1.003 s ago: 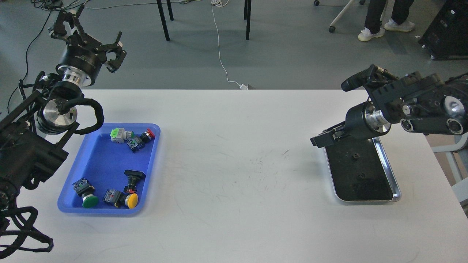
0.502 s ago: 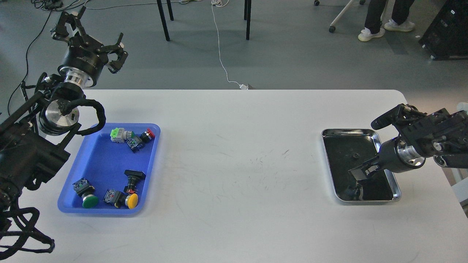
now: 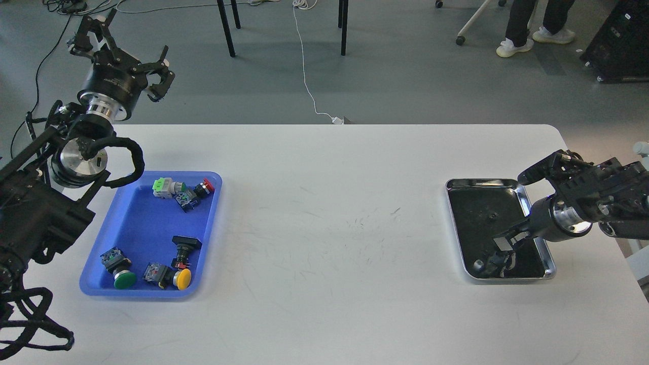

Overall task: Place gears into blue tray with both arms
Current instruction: 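Lower the right gripper into the metal tray and grasp the small black gear, then carry the black gear with the right gripper to the table center and release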

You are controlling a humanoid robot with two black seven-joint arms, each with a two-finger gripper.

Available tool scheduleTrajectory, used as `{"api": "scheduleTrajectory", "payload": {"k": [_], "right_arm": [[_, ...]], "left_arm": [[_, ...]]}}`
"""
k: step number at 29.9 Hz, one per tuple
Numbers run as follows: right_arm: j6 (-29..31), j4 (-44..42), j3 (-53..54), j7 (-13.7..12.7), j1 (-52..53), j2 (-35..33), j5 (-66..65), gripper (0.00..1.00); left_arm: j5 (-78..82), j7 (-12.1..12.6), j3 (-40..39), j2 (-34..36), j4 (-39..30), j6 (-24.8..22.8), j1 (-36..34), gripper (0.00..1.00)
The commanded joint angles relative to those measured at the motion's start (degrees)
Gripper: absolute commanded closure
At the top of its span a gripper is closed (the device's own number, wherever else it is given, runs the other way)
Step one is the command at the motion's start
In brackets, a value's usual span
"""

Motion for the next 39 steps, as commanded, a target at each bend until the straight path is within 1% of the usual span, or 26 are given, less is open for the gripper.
{"api": "scheduleTrajectory", "payload": {"k": [1, 4, 8, 14, 18, 20, 23, 29, 32, 36, 39], "right_arm": [[-0.68, -1.34, 0.0, 0.0, -1.62, 0.16, -0.07, 0.46], [-0.86, -1.17, 0.17, 0.0, -1.89, 0.16, 0.02, 0.49], [-0.86, -1.17, 1.13, 0.09, -2.76, 0.07, 0.01, 0.6], [-0.86, -1.26, 2.11, 0.09, -3.55, 0.07, -0.07, 0.65], [-0.86, -1.17, 2.11, 0.09, -3.64, 0.07, -0.07, 0.74], [-0.86, -0.91, 2.11, 0.18, -3.64, -0.19, -0.07, 0.75], [-0.86, -0.91, 2.11, 0.18, -3.64, -0.45, -0.07, 0.8], [-0.86, -0.38, 2.37, 0.62, -2.33, -0.72, -0.07, 0.82], [-0.86, 0.41, 4.21, 0.62, 0.39, -0.72, -0.07, 0.82], [-0.95, 4.71, 6.76, 0.62, 6.36, -0.11, 0.36, 0.82], [-2.96, 6.56, 10.35, 0.62, 8.66, 2.0, 0.89, 0.82]], "left_arm": [[-0.06, -0.09, 0.0, 0.01, -0.03, 0.14, -0.01, 0.02], [-0.06, 0.0, 0.0, 0.1, -0.03, 0.14, 0.08, 0.02], [0.03, 0.17, 0.0, 0.1, 0.05, 0.05, -0.01, 0.02], [0.12, 0.17, 0.08, 0.19, 0.05, -0.04, -0.27, 0.02], [0.12, 0.17, 0.08, 0.27, 0.05, -0.04, -0.18, 0.02], [0.12, 0.17, 0.08, 0.54, 0.05, -0.04, -0.18, 0.02], [0.12, 0.17, 0.08, 1.15, 0.05, -0.21, -0.1, 0.02], [0.12, 0.26, 0.08, 1.42, 0.05, -0.21, -0.1, 0.02], [0.12, 0.26, 0.08, 1.85, 0.05, -0.21, -0.18, 0.02], [0.12, 0.26, 0.0, 2.38, 0.05, -0.3, -0.27, 0.02], [0.12, 0.26, 0.08, 2.38, 0.05, -0.13, -0.36, 0.02]]}}
